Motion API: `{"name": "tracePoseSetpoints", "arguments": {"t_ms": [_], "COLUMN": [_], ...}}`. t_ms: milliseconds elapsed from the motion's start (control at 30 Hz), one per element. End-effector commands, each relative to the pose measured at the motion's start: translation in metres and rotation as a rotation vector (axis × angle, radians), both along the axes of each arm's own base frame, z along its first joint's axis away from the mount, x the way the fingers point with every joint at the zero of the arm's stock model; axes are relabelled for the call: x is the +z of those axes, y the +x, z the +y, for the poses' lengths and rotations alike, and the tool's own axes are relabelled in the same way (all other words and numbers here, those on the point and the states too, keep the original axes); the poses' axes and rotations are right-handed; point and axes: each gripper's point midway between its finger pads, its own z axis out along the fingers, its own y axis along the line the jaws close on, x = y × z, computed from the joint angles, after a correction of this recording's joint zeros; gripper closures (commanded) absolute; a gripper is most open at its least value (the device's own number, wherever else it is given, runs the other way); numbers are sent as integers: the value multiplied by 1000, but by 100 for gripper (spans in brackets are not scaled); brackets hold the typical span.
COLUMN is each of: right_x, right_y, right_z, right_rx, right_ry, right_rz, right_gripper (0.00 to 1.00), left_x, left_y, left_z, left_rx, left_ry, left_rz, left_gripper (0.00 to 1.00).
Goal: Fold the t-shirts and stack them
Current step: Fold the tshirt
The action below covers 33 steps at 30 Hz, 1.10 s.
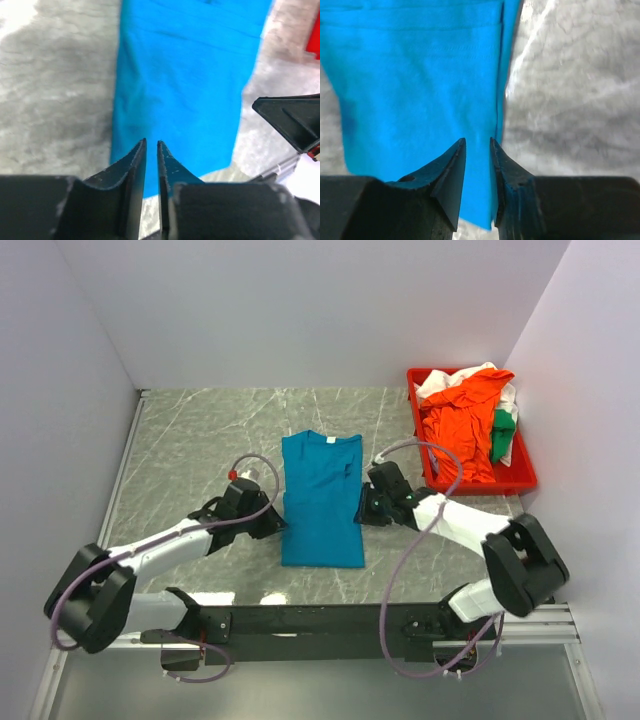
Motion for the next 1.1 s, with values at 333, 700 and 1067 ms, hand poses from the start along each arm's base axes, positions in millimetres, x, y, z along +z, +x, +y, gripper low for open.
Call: {"name": "tracePoseSetpoints", "arguments": {"t_ms": [333,700,1067], "right_x": [21,-24,-10], "right_y": [-79,-121,-126], "right_z": [17,3,-9], "right_rx": [53,57,-17], "right_ry": [272,219,259], "right_rz": [25,137,95], "right_gripper": [65,66,59], "left_x": [-8,-45,-20], "left_y": [-51,-81,-89], "left_z": [-22,-13,5], "left_rx": [-129,-150,-98], "left_ry": [-19,77,82], "left_rz": [49,134,126], "left_gripper": [60,73,63]}}
